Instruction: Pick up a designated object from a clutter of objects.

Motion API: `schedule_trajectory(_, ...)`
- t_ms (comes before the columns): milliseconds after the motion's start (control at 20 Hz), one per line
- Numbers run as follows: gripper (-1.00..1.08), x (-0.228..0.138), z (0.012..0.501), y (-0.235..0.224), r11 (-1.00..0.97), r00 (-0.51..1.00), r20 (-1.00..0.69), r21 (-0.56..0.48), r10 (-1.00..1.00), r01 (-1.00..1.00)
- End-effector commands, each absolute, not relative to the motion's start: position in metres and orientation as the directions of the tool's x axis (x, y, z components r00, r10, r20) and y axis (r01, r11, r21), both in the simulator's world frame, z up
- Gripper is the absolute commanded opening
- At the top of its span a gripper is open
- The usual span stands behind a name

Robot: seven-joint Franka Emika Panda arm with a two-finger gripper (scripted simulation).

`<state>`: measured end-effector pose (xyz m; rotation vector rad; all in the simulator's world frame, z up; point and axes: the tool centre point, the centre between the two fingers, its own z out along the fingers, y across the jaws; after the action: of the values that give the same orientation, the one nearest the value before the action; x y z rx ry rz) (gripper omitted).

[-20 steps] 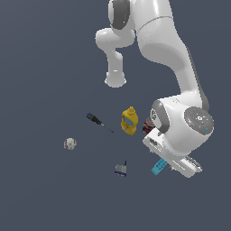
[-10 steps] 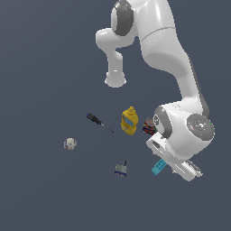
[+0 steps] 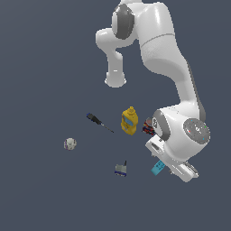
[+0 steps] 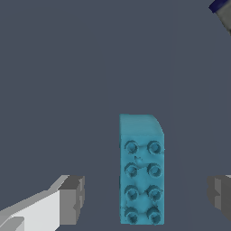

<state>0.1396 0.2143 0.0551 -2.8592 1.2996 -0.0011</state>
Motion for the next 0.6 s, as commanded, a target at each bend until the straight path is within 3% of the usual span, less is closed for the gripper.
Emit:
schedule_trajectory(0, 1.00, 0.139, 0.040, 0.214, -0.657, 0.657, 0.000, 0.000, -0.754, -0.754)
schedule_trajectory(450, 1.00, 0.140, 0.022, 0.214, -0.656, 0.656, 0.000, 0.000, -0.755, -0.755)
schedule_trajectory(500, -1.00, 0.140, 0.022, 0.214, -0.656, 0.656, 0.000, 0.000, -0.755, -0.755)
schedule_trajectory(550, -1.00, 0.140, 0.022, 0.214, -0.656, 0.656, 0.000, 0.000, -0.755, -0.755)
